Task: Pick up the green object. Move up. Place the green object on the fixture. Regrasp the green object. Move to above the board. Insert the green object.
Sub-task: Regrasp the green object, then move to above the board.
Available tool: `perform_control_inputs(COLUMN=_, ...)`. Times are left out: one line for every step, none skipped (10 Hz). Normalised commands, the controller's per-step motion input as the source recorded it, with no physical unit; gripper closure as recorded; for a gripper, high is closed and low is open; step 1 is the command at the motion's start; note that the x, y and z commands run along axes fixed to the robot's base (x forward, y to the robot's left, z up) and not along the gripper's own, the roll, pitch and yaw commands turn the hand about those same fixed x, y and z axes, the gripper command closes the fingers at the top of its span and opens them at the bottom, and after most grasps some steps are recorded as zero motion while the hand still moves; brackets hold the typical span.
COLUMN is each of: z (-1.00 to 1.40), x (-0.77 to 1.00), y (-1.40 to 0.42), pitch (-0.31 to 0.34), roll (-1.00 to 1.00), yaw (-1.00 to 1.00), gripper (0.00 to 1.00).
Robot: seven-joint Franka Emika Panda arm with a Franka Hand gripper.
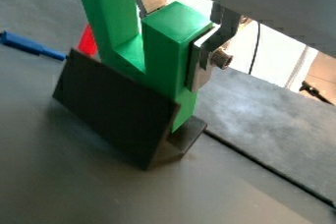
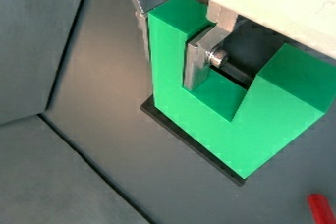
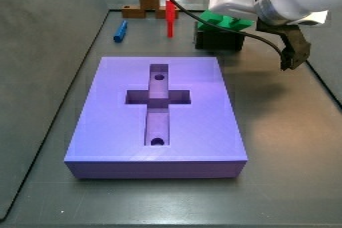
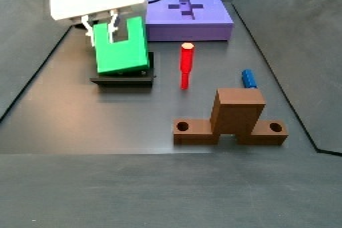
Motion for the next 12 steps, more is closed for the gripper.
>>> perform_control_inputs(z=0.0, x=0.0, y=0.0, pitch=0.0, roll=0.0, yaw=0.0, gripper=1.0)
perform_control_inputs(z=0.0, x=0.0, y=0.0, pitch=0.0, roll=0.0, yaw=0.0, gripper=1.0)
perform_control_inputs(z=0.0, x=0.0, y=0.0, pitch=0.0, roll=0.0, yaw=0.0, gripper=1.0)
perform_control_inputs(z=1.4, x=0.0, y=0.0, pitch=0.0, roll=0.0, yaw=0.0, gripper=1.0)
perform_control_inputs(z=1.4, x=0.01, y=0.03, pitch=-0.016, roll=0.0, yaw=0.03, gripper=1.0)
perform_control_inputs(z=1.4, x=-0.02, y=0.04, pitch=-0.089, roll=-0.04, yaw=0.03, gripper=1.0)
perform_control_inputs(z=1.4, x=-0.04, y=0.03, pitch=-0.054, roll=-0.01, yaw=0.0, gripper=1.0)
perform_control_inputs(z=1.4, x=-0.03, y=0.02, pitch=-0.043, roll=-0.01, yaw=-0.03, gripper=1.0)
perform_control_inputs(z=1.4, x=-0.03, y=0.04, pitch=-0.015, roll=0.0, yaw=-0.04, gripper=1.0)
perform_control_inputs(z=0.87, x=-0.02, y=0.01, pitch=-0.003, roll=0.0, yaw=-0.04, gripper=1.0)
perform_control_inputs(z=0.38, x=0.0, y=0.01, pitch=0.033, roll=0.0, yaw=-0.03, gripper=1.0)
perform_control_inputs(z=0.2, x=0.02, y=0.0, pitch=0.047, roll=0.01, yaw=-0.03, gripper=1.0)
